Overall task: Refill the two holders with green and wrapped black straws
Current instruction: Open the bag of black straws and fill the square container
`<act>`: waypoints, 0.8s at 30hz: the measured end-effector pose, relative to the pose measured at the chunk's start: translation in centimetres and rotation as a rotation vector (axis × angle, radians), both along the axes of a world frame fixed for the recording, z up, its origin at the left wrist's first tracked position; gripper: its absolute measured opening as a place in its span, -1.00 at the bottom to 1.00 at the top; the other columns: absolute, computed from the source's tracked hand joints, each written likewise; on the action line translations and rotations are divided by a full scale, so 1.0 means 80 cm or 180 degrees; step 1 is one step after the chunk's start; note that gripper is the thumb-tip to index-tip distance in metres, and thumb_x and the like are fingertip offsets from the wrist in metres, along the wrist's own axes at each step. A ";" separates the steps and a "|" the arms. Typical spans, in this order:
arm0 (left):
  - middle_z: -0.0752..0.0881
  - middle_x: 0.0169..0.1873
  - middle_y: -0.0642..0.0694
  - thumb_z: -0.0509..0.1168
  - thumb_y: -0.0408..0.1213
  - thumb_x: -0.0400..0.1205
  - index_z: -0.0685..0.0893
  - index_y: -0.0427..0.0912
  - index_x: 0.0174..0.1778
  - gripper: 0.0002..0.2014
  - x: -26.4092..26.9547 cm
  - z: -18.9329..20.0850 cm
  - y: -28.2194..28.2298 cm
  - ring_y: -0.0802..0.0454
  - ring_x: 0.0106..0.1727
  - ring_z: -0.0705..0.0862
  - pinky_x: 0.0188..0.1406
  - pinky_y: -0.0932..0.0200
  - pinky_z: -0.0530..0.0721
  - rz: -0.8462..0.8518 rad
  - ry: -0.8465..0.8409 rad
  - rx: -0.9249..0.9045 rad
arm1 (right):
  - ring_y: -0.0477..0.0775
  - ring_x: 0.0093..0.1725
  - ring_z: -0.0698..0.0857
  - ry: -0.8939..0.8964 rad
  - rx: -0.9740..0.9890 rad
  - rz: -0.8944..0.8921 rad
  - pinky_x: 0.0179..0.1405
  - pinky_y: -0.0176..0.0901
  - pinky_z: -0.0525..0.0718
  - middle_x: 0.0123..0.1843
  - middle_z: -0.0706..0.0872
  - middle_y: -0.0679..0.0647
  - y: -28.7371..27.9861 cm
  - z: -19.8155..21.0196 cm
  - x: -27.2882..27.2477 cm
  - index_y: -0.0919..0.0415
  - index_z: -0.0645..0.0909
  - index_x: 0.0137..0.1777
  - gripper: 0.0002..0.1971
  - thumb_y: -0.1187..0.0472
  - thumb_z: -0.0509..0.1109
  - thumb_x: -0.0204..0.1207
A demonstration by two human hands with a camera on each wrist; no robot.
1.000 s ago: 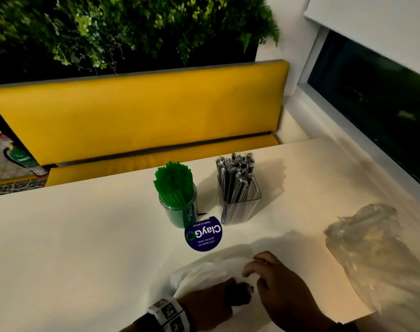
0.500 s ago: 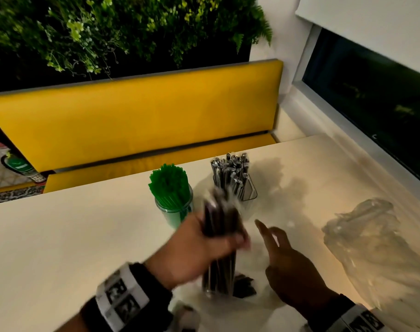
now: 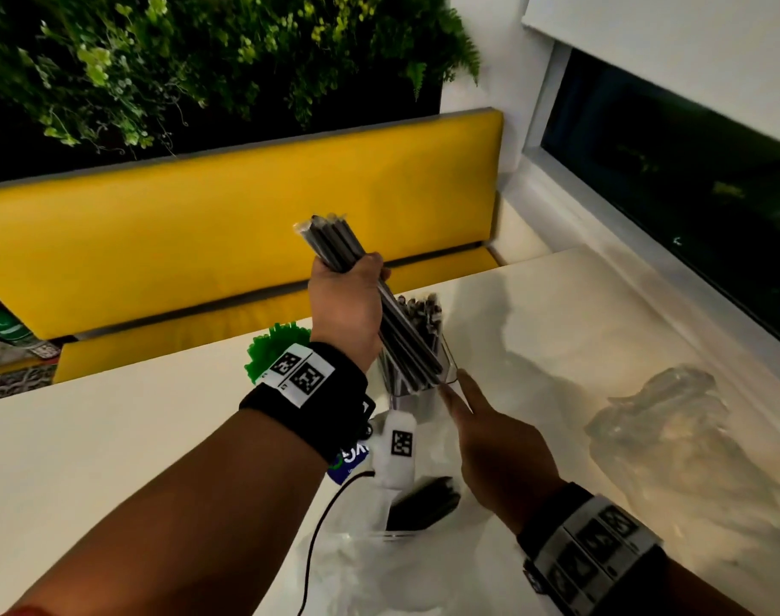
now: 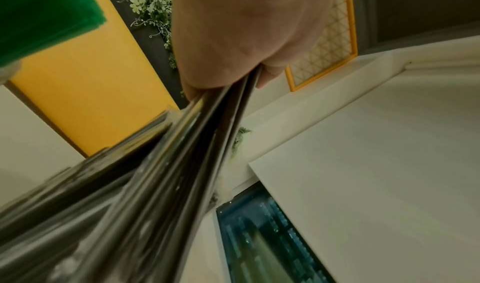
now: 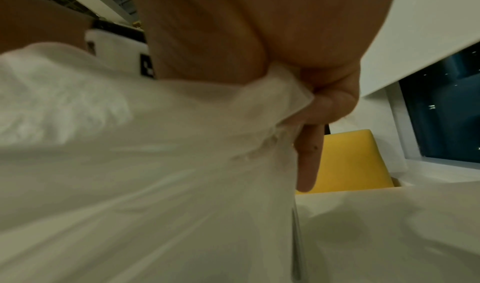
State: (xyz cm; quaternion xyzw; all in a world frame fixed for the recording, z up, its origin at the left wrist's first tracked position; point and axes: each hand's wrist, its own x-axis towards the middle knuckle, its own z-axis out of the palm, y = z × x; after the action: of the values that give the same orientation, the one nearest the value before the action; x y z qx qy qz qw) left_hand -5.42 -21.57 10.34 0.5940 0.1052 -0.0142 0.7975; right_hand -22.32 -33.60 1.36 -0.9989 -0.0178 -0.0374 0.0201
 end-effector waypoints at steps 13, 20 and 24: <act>0.43 0.48 0.03 0.49 0.13 0.41 0.63 -0.01 0.33 -0.42 -0.015 -0.115 0.004 -0.07 0.47 0.50 0.51 -0.15 0.53 -0.1165 -0.0896 0.2448 | 0.02 -0.66 0.52 0.0072 0.0268 -0.0159 -0.70 -0.23 0.37 0.41 0.67 0.25 0.004 0.012 0.019 0.10 0.61 0.40 -0.30 0.44 0.44 0.18; 0.03 0.69 0.15 0.68 0.12 0.22 -0.09 0.38 0.67 0.27 -0.025 -0.073 0.035 0.07 0.69 0.16 0.58 -0.03 0.29 -0.1887 -0.1152 0.2169 | 0.01 -0.67 0.47 0.0040 0.0252 -0.0161 -0.66 -0.24 0.24 0.43 0.64 0.24 0.010 0.013 0.018 0.11 0.57 0.47 -0.22 0.44 0.46 0.13; -0.01 0.73 0.04 0.47 0.29 0.42 -0.01 0.17 0.73 0.06 -0.027 -0.012 0.024 0.06 0.73 0.03 0.61 -0.01 0.23 -0.1361 -0.2093 0.2715 | 0.00 -0.67 0.49 0.0224 0.0270 -0.0243 -0.69 -0.26 0.29 0.45 0.63 0.23 0.010 0.011 0.019 0.09 0.53 0.49 -0.19 0.43 0.46 0.13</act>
State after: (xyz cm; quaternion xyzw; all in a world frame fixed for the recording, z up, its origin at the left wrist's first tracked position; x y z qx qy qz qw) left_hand -7.54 -19.66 9.36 0.8440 -0.2740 0.0539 0.4578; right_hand -20.83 -32.80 2.26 -0.9978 0.0227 -0.0037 0.0615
